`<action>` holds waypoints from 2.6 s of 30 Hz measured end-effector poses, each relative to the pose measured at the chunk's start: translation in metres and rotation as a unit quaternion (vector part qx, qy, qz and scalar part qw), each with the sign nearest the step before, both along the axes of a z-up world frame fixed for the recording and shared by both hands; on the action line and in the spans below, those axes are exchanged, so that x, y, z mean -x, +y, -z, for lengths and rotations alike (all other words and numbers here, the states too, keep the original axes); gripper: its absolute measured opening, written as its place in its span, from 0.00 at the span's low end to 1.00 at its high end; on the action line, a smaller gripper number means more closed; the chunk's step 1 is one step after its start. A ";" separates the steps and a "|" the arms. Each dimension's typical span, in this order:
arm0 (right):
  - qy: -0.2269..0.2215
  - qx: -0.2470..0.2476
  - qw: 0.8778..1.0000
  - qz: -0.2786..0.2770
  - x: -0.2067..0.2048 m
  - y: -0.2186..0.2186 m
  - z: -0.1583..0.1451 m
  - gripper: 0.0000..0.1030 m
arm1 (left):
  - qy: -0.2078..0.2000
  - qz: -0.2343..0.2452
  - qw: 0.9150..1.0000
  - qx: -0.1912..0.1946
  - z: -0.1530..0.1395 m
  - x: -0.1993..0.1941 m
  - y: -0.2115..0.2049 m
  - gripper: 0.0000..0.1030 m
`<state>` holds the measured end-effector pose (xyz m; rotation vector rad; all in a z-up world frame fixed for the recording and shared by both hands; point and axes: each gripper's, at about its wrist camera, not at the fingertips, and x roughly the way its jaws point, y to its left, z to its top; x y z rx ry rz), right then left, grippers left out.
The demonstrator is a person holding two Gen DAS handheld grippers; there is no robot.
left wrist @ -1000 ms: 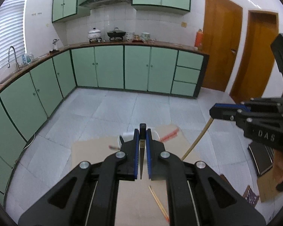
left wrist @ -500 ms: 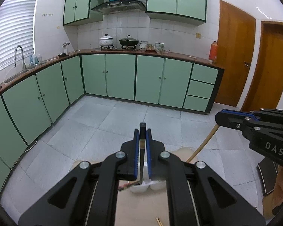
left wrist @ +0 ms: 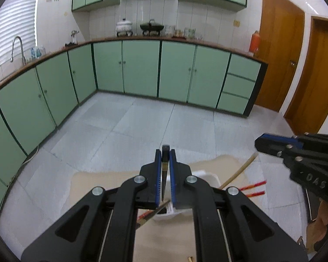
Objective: Organize utensils
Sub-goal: 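Open both tools and withdraw them toward the last two chopsticks, then grasp the last plain wooden chopstick with the right tool, then grasp the red-patterned chopstick with the left tool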
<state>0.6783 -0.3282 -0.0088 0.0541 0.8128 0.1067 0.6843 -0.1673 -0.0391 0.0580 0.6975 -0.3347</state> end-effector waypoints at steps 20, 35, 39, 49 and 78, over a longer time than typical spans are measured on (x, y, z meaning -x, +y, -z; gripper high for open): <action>-0.090 0.026 0.994 -0.064 0.256 0.018 0.107 0.28 | -0.036 -0.005 0.999 0.009 0.024 0.174 0.104 0.54; -0.019 0.027 0.994 -0.108 0.362 0.084 0.260 0.29 | 0.026 -0.045 0.998 0.023 0.149 0.317 0.151 0.56; -0.023 0.022 0.996 -0.086 0.353 0.072 0.257 0.30 | 0.028 -0.035 0.999 0.020 0.154 0.323 0.146 0.56; -0.028 0.011 0.996 -0.081 0.348 0.060 0.255 0.31 | 0.042 -0.004 0.999 0.019 0.176 0.334 0.124 0.60; -0.032 -0.032 0.998 0.052 0.363 -0.012 0.261 0.06 | 0.061 0.017 0.998 0.030 0.244 0.350 -0.004 0.53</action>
